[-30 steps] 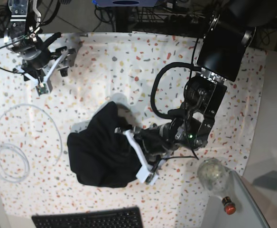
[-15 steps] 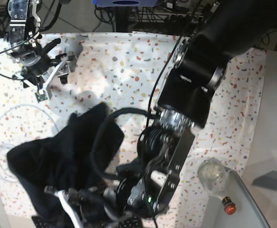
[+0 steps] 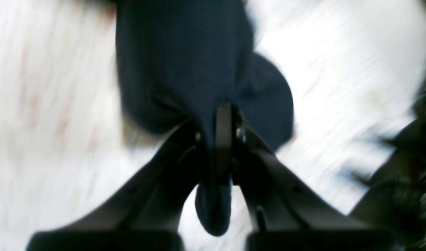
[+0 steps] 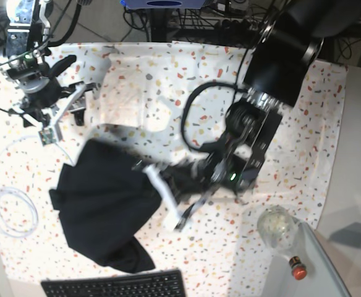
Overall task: Layout the t-shirt on the table in an organized manner, then fold the t-shirt properly
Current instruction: 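Release the t-shirt and grasp its edge with the right gripper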
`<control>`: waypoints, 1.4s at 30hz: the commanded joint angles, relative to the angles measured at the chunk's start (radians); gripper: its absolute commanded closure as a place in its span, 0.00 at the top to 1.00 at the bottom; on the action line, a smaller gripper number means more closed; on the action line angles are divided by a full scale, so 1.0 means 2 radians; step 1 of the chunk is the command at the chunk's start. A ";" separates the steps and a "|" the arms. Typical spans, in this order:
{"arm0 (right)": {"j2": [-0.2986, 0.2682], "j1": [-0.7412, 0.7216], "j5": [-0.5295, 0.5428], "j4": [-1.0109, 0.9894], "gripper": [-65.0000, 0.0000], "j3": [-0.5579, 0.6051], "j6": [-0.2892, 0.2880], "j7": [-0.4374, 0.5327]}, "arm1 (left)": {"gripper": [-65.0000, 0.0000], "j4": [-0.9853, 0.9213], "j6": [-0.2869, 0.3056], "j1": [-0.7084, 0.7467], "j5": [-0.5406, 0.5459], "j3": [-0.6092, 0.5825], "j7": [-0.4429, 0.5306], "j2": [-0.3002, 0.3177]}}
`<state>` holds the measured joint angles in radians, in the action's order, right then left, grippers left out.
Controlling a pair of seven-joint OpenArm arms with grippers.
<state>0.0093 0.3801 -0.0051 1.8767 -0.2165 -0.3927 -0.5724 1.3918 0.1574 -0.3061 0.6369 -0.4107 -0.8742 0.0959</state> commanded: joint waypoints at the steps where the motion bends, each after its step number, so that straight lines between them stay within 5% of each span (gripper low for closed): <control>1: -0.004 -0.002 0.003 0.009 0.56 -0.002 0.002 0.010 | 0.00 0.015 0.007 -0.002 0.018 0.001 0.019 0.004; 6: 0.002 -0.004 0.003 -0.001 0.56 0.003 0.002 0.010 | 0.00 0.015 0.007 0.075 0.019 0.030 0.018 0.049; 7: 0.009 -0.009 0.003 -0.004 0.56 0.000 0.002 0.010 | 0.08 0.015 0.007 0.088 0.019 0.039 0.018 0.054; 11: 0.030 -0.023 0.004 -0.011 0.56 -0.024 0.002 0.010 | 0.92 0.011 0.008 0.132 0.018 0.075 0.018 0.074; 12: 0.039 -0.029 0.004 -0.014 0.56 -0.033 0.001 0.010 | 1.00 0.010 0.008 0.145 0.018 0.090 0.018 0.078; 19: 0.050 -0.094 0.067 -0.119 0.56 -0.042 -0.001 0.009 | 1.00 0.033 0.011 0.206 0.019 0.192 0.019 0.103; 23: 0.033 -0.125 0.140 -0.167 0.56 -0.043 -0.001 -0.046 | 1.00 0.060 0.015 0.242 0.019 0.260 0.019 0.116; 26: 0.032 -0.130 0.192 -0.193 0.56 -0.043 0.000 -0.063 | 1.00 0.064 0.070 0.263 0.018 0.332 0.019 0.116; 31: 0.032 -0.147 0.197 -0.264 0.56 -0.043 -0.001 -0.062 | 1.00 0.062 0.190 0.276 0.015 0.388 0.019 0.116; 34: 0.023 -0.159 0.199 -0.297 0.56 -0.039 -0.003 -0.062 | 1.00 0.061 0.211 0.275 0.015 0.388 0.019 0.115; 37: 0.022 -0.169 0.199 -0.316 0.54 -0.042 -0.045 -0.063 | 1.00 0.061 0.211 0.271 0.014 0.378 0.019 0.114; 40: 0.016 -0.167 0.199 -0.315 0.22 -0.046 -0.079 -0.064 | 1.00 0.059 0.210 0.255 0.014 0.351 0.019 0.114; 41: 0.013 -0.165 0.200 -0.307 0.03 -0.060 -0.080 -0.067 | 0.94 0.057 0.210 0.251 0.010 0.342 0.019 0.113; 42: 0.011 -0.159 0.200 -0.299 0.00 -0.079 -0.081 -0.072 | 0.79 0.054 0.210 0.248 0.002 0.330 0.019 0.112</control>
<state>0.0547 0.0746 0.3897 1.2591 -0.3645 -0.5518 -0.7334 1.4914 0.5739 0.1902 0.6334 0.2424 -0.8402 0.3065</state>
